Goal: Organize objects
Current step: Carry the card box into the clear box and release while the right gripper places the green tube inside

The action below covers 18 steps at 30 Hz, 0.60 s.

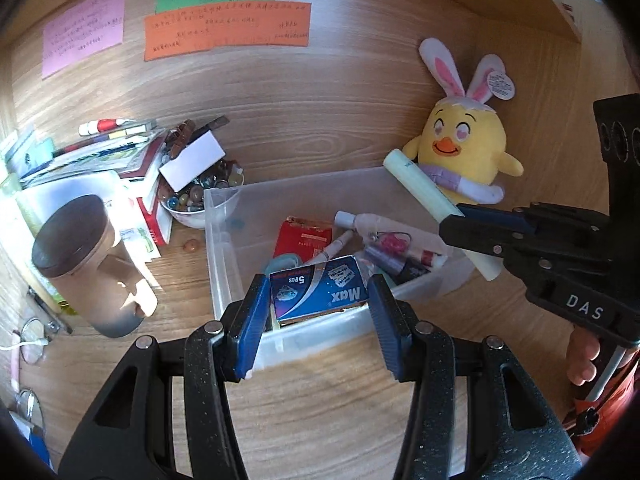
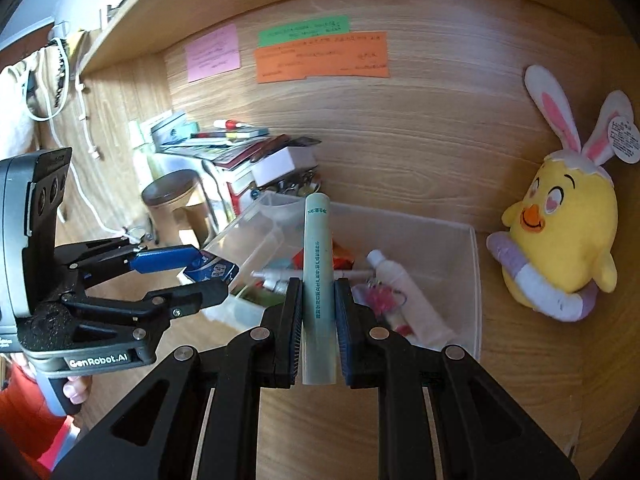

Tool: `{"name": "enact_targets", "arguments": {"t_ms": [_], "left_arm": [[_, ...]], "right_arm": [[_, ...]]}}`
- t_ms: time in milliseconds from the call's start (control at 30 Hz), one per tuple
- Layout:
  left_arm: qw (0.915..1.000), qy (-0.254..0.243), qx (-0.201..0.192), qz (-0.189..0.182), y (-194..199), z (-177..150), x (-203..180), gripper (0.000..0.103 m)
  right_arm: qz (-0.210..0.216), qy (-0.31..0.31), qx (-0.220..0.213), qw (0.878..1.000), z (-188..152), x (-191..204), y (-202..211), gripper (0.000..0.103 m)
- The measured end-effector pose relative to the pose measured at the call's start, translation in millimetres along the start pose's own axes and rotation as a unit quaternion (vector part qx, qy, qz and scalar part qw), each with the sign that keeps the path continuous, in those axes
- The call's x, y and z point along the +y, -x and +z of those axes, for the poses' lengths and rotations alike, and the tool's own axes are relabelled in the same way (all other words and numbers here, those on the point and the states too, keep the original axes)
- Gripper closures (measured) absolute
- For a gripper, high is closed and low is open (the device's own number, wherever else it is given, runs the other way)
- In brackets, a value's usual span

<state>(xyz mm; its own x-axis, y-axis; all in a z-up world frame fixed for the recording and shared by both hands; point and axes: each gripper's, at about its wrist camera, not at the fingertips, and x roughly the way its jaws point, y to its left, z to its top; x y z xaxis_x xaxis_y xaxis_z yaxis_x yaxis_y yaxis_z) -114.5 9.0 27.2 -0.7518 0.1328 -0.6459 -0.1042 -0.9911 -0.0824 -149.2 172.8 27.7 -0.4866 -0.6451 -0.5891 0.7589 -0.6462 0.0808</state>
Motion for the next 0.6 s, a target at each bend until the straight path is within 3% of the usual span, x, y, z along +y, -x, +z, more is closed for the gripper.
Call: {"name": "enact_targets", "arguments": {"t_ms": [300, 600], "left_arm": [[0.9996, -0.01, 0.025, 0.009, -33.6, 11.4, -2.9, 0.053], [0.9992, -0.009, 0.039, 0.004, -55.2, 12.1, -3.5, 0.053]], "right_arm": [[-0.023, -0.013, 0.02, 0.999, 16.2, -14.9, -36.5, 0.089], [-0.03, -0.021, 0.063, 0.997, 7.5, -27.2, -71.4, 0.089]]}}
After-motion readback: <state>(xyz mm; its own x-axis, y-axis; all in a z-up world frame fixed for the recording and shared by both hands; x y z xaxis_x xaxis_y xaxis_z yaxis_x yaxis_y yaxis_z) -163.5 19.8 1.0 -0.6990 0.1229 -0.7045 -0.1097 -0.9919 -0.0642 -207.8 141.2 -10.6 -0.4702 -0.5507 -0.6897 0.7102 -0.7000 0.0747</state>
